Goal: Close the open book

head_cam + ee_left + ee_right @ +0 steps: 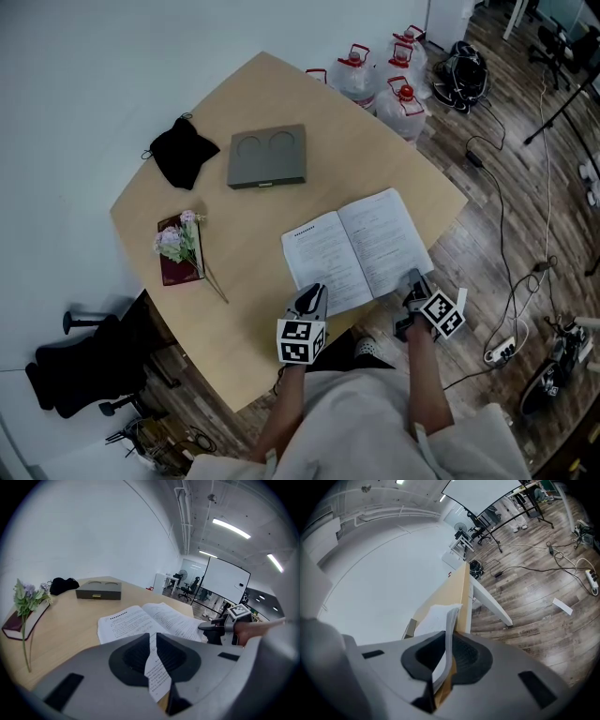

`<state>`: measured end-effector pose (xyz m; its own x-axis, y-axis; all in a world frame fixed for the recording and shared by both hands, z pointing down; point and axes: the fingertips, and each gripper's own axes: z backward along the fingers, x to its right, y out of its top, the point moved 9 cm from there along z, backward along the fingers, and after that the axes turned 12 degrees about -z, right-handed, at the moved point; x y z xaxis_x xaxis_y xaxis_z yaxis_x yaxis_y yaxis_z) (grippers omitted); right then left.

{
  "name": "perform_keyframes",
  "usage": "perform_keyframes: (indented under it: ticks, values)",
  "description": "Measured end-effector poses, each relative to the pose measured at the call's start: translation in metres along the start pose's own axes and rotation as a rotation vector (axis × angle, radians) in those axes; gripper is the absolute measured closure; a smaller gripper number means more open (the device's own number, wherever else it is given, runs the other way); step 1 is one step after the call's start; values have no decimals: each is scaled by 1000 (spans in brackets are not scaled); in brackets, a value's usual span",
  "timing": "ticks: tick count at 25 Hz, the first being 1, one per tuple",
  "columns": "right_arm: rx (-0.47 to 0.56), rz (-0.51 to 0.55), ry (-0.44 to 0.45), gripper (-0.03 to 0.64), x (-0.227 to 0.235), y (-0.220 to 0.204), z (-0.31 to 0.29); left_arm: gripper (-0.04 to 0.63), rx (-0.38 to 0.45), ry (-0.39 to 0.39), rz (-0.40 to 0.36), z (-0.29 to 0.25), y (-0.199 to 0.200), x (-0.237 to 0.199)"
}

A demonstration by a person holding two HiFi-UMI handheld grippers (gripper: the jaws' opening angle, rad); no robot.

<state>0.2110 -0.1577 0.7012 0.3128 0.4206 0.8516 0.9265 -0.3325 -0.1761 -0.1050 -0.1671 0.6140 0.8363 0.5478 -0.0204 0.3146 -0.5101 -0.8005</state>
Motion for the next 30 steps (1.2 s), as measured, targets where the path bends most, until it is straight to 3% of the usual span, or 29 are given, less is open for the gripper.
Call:
perform_keyframes:
  ticks: [7, 17, 30]
  values:
    - [8, 14, 6, 571, -4, -1, 5, 572, 12, 18, 1, 10, -1, -1]
    - [4, 55, 40, 572, -16, -1, 14, 574, 32, 45, 20, 27, -5, -4]
    - [-12, 194, 70, 574, -38, -7, 26, 572, 52, 89, 56, 51, -14, -3]
